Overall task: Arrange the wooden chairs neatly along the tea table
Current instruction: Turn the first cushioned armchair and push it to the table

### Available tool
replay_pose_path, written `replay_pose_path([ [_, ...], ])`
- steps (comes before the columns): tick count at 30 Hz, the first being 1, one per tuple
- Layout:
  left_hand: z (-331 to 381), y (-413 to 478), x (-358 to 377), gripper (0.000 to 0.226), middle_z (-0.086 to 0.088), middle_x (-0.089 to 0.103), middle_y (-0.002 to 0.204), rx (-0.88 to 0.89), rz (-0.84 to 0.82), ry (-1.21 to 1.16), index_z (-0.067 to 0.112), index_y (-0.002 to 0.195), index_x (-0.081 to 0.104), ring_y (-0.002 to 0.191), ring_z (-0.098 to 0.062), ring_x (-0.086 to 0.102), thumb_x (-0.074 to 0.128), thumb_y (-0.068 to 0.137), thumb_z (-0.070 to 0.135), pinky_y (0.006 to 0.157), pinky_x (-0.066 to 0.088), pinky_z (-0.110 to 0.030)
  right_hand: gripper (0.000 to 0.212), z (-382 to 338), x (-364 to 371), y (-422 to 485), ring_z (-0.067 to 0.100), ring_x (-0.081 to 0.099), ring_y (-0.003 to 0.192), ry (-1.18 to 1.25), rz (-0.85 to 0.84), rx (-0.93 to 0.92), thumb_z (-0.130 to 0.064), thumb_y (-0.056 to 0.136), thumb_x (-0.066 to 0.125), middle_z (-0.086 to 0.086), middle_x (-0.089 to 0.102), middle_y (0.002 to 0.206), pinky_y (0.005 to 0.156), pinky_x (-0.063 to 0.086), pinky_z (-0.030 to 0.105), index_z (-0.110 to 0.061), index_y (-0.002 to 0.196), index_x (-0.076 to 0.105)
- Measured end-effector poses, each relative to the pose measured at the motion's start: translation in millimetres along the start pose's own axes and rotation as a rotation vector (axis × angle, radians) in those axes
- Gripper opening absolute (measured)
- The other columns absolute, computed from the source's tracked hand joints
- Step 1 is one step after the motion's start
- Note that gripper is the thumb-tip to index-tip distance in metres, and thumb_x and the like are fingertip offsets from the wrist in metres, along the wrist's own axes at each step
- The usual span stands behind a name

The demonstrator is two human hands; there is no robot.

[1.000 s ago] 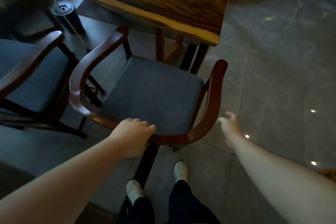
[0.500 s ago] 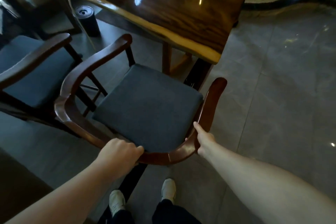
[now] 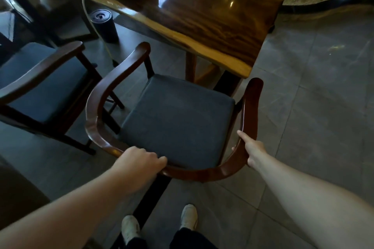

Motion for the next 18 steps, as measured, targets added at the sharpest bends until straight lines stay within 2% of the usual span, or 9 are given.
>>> replay_pose_path([
  [3,-21,-5,-1,0.022,0.001,0.068,0.105,0.16,-0.059,0.058,0.025,0.116,0.052,0.096,-0.026,0.065,0.042,0.096,0.028,0.078,0.051,-0.04,0.028,11,6,-5,0.031,0.069,0.06,-0.008,0.003,-0.011,-0.025,0.082,0.081,0.017,0.07,0.078,0.056,0.056,0.038,-0.004,0.091,0.065],
  [5,-31,-8,-4,0.024,0.003,0.067,0.108,0.196,-0.068,0.06,0.026,0.117,0.053,0.1,-0.024,0.064,0.04,0.097,0.03,0.084,0.05,-0.038,0.028,19,11,-8,0.03,0.069,0.055,0.005,0.014,-0.017,-0.025,0.082,0.081,0.017,0.071,0.077,0.055,0.058,0.038,-0.003,0.093,0.066],
  [7,-43,-16,-9,0.026,0.004,0.066,0.111,0.163,-0.092,0.074,0.026,0.121,0.052,0.104,-0.023,0.062,0.039,0.099,0.029,0.085,0.046,-0.035,0.029,27,20,-14,0.028,0.07,0.053,0.007,0.015,-0.007,-0.025,0.083,0.08,0.017,0.072,0.079,0.054,0.06,0.038,-0.002,0.095,0.067],
  [10,-56,-20,-7,0.028,0.005,0.066,0.112,0.119,-0.099,0.11,0.027,0.125,0.05,0.101,-0.022,0.063,0.04,0.099,0.028,0.079,0.044,-0.033,0.031,30,34,-20,0.029,0.072,0.056,0.033,0.024,-0.009,-0.026,0.083,0.08,0.017,0.073,0.083,0.062,0.063,0.043,-0.002,0.097,0.068],
  [18,-71,-11,-15,0.021,0.005,0.068,0.104,0.032,-0.018,0.13,0.029,0.114,0.054,0.095,-0.022,0.066,0.044,0.096,0.027,0.075,0.048,-0.033,0.032,12,44,-20,0.03,0.072,0.063,0.023,0.04,-0.013,-0.028,0.085,0.078,0.016,0.072,0.088,0.063,0.062,0.042,-0.004,0.101,0.066],
])
Point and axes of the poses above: each hand's wrist, its own y-axis towards the middle knuckle, its own x-axis out of the palm, z = x × y, the point moved 1 cm from there along y, towards the middle knuckle
